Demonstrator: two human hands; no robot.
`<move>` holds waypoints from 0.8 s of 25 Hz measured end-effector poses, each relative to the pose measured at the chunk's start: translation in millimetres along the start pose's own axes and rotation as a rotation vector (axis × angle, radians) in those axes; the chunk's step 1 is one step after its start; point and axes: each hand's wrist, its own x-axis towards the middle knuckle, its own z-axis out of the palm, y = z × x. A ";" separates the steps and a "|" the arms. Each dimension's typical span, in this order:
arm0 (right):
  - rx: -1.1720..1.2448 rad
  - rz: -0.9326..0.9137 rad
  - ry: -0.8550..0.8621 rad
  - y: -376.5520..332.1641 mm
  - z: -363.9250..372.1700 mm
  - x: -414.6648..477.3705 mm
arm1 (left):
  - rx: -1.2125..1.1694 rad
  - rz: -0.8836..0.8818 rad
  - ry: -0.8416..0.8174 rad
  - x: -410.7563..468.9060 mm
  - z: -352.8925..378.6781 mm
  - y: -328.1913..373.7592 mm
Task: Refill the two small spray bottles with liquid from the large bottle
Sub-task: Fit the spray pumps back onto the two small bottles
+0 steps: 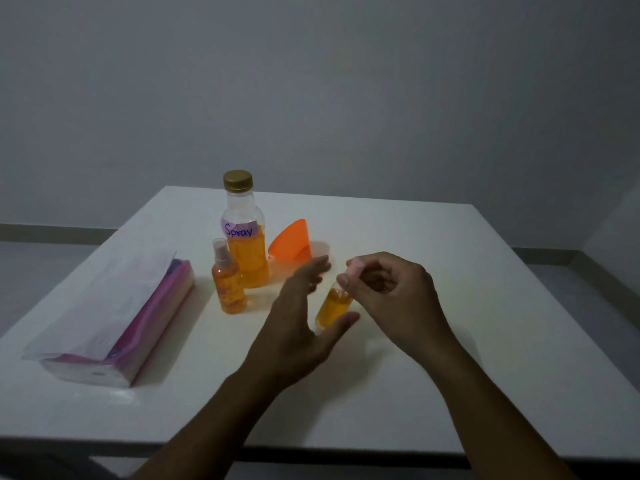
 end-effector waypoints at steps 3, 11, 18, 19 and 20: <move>0.016 0.021 0.003 2.3 -10.7 -5.1 | -0.002 0.047 -0.041 2.3 14.9 2.9; 0.029 0.060 0.029 12.3 -40.0 -1.9 | -0.002 0.071 -0.114 9.7 39.9 13.0; 0.291 0.193 0.273 23.3 -82.3 3.1 | -0.104 -0.006 -0.075 15.0 48.5 27.9; 0.298 0.216 0.281 26.1 -86.7 2.5 | -0.116 -0.008 -0.061 15.3 48.2 28.5; 0.300 0.235 0.287 29.0 -91.7 1.4 | -0.124 -0.005 -0.051 16.0 48.4 30.2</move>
